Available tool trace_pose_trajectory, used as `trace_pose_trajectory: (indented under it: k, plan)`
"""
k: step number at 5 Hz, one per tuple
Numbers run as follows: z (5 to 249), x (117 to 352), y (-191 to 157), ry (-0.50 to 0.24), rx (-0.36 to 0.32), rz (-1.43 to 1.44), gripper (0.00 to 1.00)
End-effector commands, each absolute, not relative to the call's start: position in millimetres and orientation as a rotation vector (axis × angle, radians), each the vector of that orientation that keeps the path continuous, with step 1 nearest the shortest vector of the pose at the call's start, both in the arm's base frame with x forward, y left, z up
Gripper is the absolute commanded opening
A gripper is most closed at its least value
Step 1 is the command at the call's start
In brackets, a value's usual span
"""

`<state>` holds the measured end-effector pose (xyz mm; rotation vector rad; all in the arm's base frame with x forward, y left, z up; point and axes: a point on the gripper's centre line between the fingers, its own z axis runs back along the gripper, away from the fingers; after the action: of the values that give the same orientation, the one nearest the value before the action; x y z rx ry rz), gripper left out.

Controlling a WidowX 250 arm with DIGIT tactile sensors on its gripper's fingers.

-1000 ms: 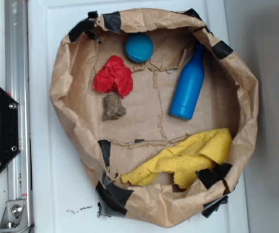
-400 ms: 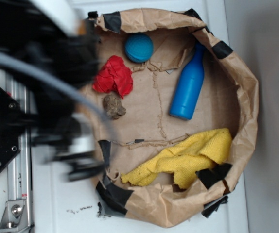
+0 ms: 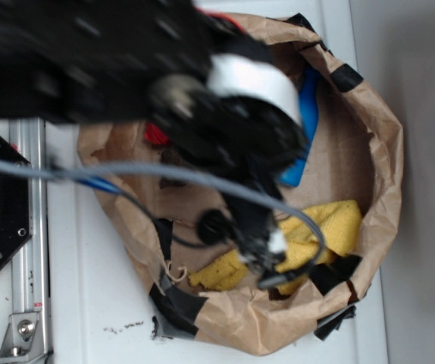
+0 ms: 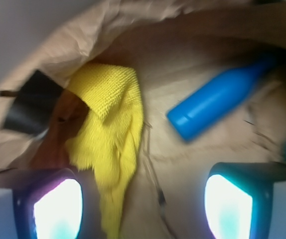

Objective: Grab the yellow cloth.

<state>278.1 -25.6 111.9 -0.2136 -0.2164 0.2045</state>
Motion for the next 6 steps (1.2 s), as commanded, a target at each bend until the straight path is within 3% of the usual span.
trace_pose_trajectory:
  k: [1,2,3,5,6]
  plan:
    - [61.6,321.2,-51.8,-0.245,-0.219,0.105,1.0]
    - [51.7,325.9,-69.2,-0.295,-0.212,0.001,0.83]
    - [48.4,326.9,-72.8,-0.304,-0.211,-0.022,0.0]
    - [46.8,324.4,-64.4,-0.309,-0.183,-0.042,0.0]
    - [72.9,319.3,-52.8,-0.339,-0.217,-0.137,0.0]
